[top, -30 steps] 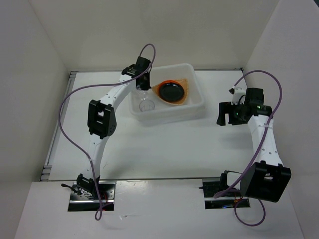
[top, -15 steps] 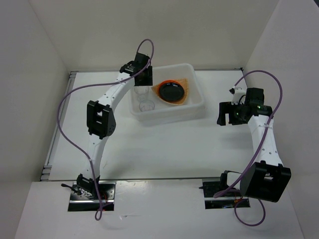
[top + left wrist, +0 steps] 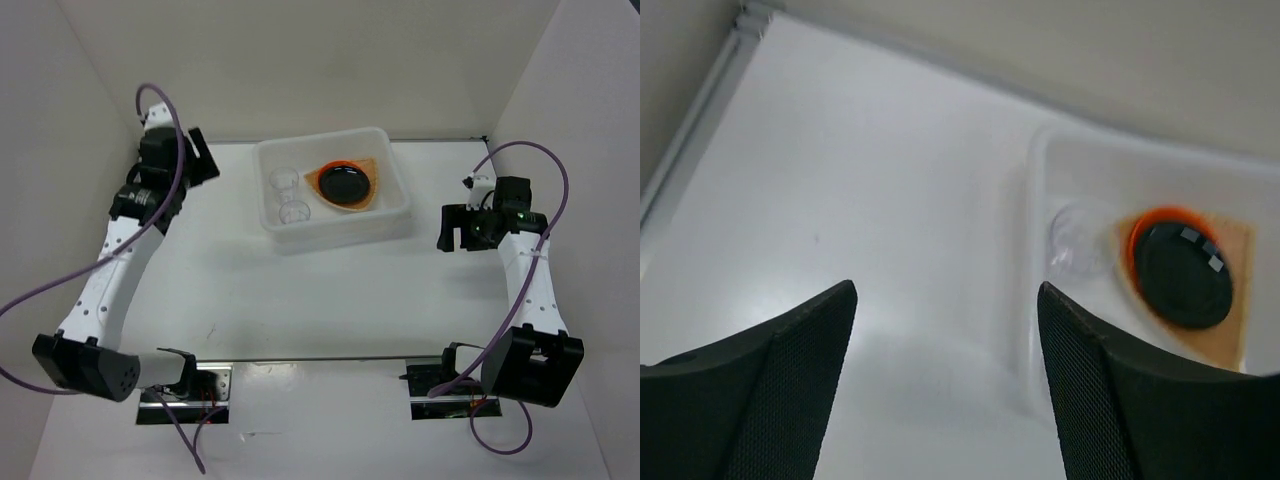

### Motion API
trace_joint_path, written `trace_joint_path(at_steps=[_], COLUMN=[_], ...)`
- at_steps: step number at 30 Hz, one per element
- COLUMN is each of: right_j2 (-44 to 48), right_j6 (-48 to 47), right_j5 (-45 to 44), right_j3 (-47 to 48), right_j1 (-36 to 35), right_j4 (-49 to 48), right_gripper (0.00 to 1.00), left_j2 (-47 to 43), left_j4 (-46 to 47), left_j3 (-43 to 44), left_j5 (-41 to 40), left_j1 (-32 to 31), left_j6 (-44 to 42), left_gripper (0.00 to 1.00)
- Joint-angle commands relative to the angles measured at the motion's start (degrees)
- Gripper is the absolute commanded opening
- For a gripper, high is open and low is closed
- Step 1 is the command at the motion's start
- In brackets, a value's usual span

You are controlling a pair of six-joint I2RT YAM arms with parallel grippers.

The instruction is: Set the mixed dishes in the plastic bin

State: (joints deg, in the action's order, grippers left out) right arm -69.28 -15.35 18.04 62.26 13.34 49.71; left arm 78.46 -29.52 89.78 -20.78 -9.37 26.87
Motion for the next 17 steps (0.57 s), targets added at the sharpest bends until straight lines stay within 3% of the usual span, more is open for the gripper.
trace_joint_path(at_steps=[1,3,8,14,17], right_j2=[1.34,1.34,0.81,0.81,1.33], right_j6=[0.94,1.47,0.15,0.15,-0.46], right_j5=[-1.61,-1.61,0.50,0.50,1.63], right_j3=[0.41,0.41,0.41,0.41,0.41], right_j1=[0.81,0.81,0.81,0.81,0.81], right_j4=[-1.90,-1.90,-1.90,-1.90,-1.29], right_gripper=[0.92,0.93,0.93,0.93,0.93], left_j2=[-4.70,-8.21,-13.06,-22.98,-24.58], left_j4=[3.32,2.80,2.27,6.84,7.90], left_j3=[-14.87,-20.40,-24.73,-31.75,-33.18], left_j5=[1.87,4.16,5.39,7.68,8.21], left_j1=[-1.27,-1.27,-1.27,-1.27,-1.27], left_j6=[-2.78,-3.66,-5.95,-9.11,-9.12], left_gripper=[0.80,0.81,0.84,0.99,1.00])
